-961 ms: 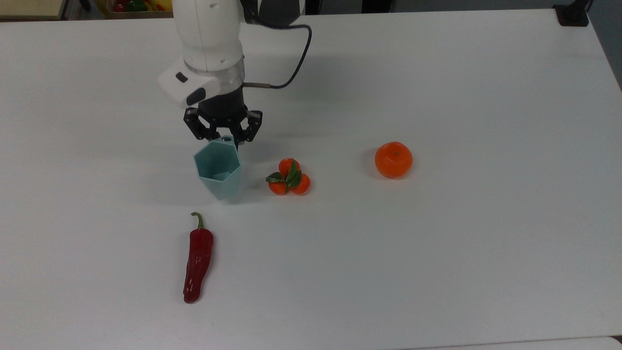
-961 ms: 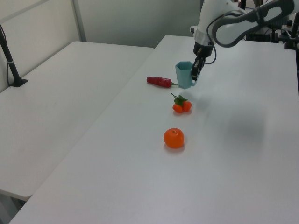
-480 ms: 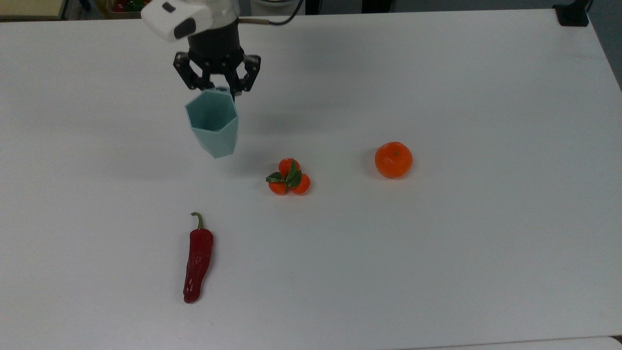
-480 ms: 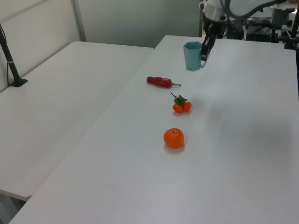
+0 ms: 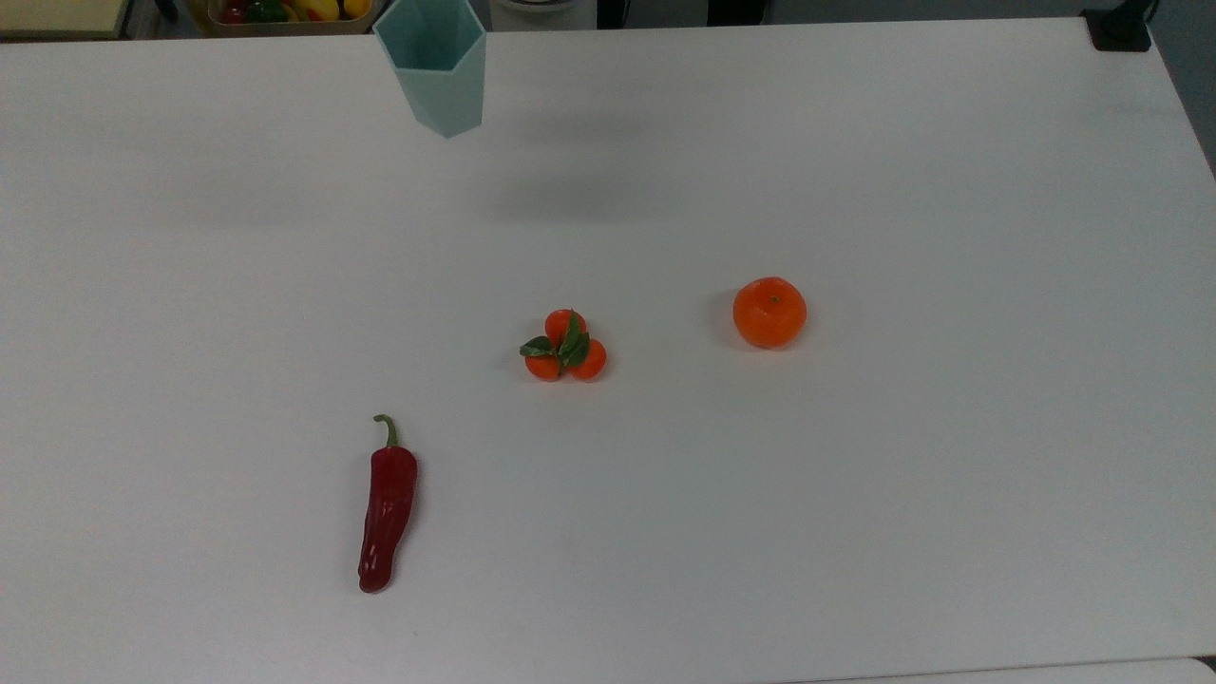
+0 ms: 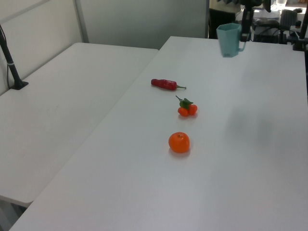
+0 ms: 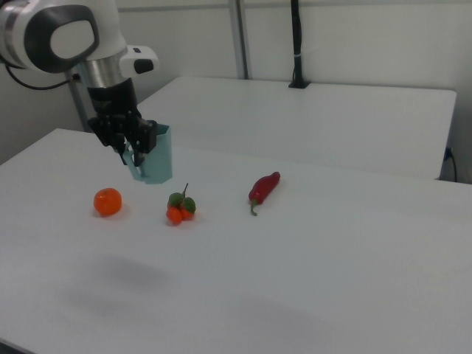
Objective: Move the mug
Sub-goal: 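Lift the mug and carry it away from the tomatoes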
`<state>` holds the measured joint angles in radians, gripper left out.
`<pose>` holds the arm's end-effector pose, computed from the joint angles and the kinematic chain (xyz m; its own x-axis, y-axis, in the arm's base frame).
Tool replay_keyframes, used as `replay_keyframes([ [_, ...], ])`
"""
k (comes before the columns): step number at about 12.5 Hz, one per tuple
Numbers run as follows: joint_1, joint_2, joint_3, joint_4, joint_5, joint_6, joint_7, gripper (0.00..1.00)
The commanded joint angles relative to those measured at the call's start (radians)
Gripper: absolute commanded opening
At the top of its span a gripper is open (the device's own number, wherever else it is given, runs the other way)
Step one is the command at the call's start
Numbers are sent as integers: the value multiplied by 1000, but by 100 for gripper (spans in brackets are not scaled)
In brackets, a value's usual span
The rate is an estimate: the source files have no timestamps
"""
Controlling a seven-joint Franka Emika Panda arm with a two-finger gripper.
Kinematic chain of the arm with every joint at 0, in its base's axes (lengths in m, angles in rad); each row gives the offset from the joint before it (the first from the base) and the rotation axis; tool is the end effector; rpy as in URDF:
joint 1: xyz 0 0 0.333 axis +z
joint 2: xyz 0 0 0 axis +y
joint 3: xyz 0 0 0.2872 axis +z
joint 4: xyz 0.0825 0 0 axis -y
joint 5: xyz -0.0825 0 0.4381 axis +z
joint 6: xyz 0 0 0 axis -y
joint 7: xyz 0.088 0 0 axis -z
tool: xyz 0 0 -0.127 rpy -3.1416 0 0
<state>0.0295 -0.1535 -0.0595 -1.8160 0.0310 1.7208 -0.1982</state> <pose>0.5765 -0.0154 0.5497 0.9845 0.1629 0.0646 0.1650 -0.9859 -0.0278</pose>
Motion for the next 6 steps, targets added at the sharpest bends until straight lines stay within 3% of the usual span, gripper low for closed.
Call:
replay_keyframes([
  [1,15,-142,-16,-169,21,-3,-47,3],
  [6,40,-254,-19,-371,4,14,-142,3],
])
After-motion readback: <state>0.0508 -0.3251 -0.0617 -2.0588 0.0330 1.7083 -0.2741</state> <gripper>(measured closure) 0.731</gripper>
